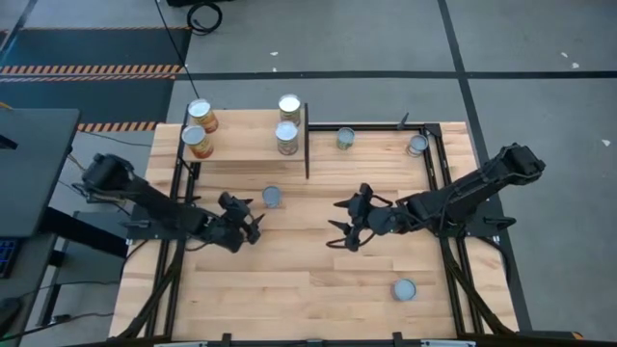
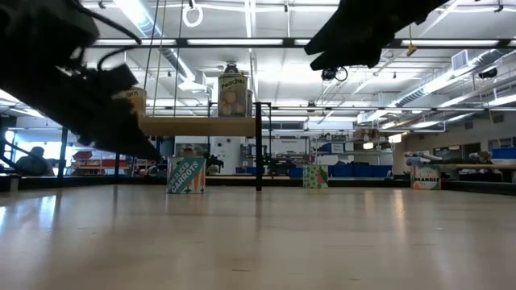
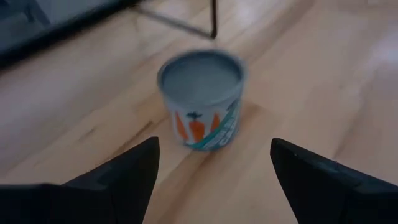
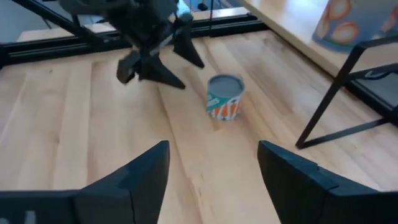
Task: Pick and place cans onto a shelf
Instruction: Put the canned carrot on the shelf
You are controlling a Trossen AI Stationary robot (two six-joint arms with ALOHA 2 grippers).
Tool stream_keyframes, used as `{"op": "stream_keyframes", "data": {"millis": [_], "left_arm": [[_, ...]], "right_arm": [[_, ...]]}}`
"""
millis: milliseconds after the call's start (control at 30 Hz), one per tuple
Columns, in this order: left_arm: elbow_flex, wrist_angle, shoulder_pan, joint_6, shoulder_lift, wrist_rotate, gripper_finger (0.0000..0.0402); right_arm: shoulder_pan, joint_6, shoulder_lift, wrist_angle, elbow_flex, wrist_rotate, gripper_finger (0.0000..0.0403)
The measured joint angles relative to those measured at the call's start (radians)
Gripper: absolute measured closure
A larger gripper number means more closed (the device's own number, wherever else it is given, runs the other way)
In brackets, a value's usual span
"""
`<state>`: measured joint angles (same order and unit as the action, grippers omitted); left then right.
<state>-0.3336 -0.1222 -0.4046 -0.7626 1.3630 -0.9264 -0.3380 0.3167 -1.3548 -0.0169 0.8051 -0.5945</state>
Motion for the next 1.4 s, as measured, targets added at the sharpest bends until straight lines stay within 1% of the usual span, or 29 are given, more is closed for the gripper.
{"op": "stream_keyframes", "data": {"millis": [67, 133, 200, 267, 367, 500, 567, 700, 733, 800, 867, 1067, 1133, 1200, 1367, 1400], "left_arm": [[0.001, -0.026, 0.047, -0.009, 0.04, 0.057, 0.0088], [0.001, -0.052, 0.091, -0.019, 0.071, 0.147, 0.0088], [0.001, -0.08, 0.113, -0.023, 0.1, 0.206, 0.0088], [0.0, -0.131, 0.123, 0.007, 0.136, 0.221, 0.0088], [0.001, -0.192, 0.146, 0.014, 0.196, 0.249, 0.0088], [-0.001, -0.245, 0.152, 0.03, 0.251, 0.235, 0.0094], [-0.002, -0.248, 0.153, 0.049, 0.253, 0.241, 0.0112], [-0.006, -0.248, 0.153, 0.075, 0.244, 0.248, 0.0167], [-0.006, -0.251, 0.156, 0.089, 0.244, 0.25, 0.0176], [-0.006, -0.256, 0.169, 0.091, 0.244, 0.266, 0.018], [-0.004, -0.265, 0.189, 0.096, 0.243, 0.286, 0.0168], [-0.026, -0.237, 0.248, 0.138, 0.243, 0.328, 0.0082], [-0.04, -0.228, 0.26, 0.154, 0.244, 0.337, 0.006], [-0.059, -0.201, 0.27, 0.19, 0.237, 0.349, 0.0049], [-0.127, -0.004, 0.319, 0.263, 0.181, 0.354, 0.0045], [-0.136, 0.01, 0.332, 0.283, 0.174, 0.348, 0.0045]], "right_arm": [[0.012, -0.019, 0.0, -0.013, 0.0, 0.002, 0.0138], [0.019, -0.035, 0.002, -0.014, 0.0, 0.005, 0.0123], [0.027, -0.048, 0.003, -0.019, 0.001, 0.012, 0.0109], [0.033, -0.061, 0.003, -0.018, 0.001, 0.015, 0.0096], [0.045, -0.081, 0.003, -0.017, 0.001, 0.016, 0.008], [0.059, -0.104, 0.003, -0.016, 0.001, 0.016, 0.0067], [0.067, -0.113, 0.003, -0.015, 0.001, 0.019, 0.0063], [0.079, -0.137, 0.01, -0.013, 0.001, 0.021, 0.0062], [0.081, -0.141, 0.015, -0.009, 0.001, 0.021, 0.0062], [0.087, -0.15, 0.025, -0.009, 0.001, 0.022, 0.0062], [0.094, -0.159, 0.035, -0.005, 0.001, 0.024, 0.0062], [0.128, -0.182, 0.05, -0.004, 0.002, 0.074, 0.0062], [0.14, -0.188, 0.05, -0.002, 0.002, 0.095, 0.0062], [0.153, -0.188, 0.05, -0.001, 0.002, 0.12, 0.0062], [0.171, -0.186, 0.05, 0.012, 0.002, 0.144, 0.0062], [0.172, -0.184, 0.05, 0.013, 0.002, 0.151, 0.0062]]}}
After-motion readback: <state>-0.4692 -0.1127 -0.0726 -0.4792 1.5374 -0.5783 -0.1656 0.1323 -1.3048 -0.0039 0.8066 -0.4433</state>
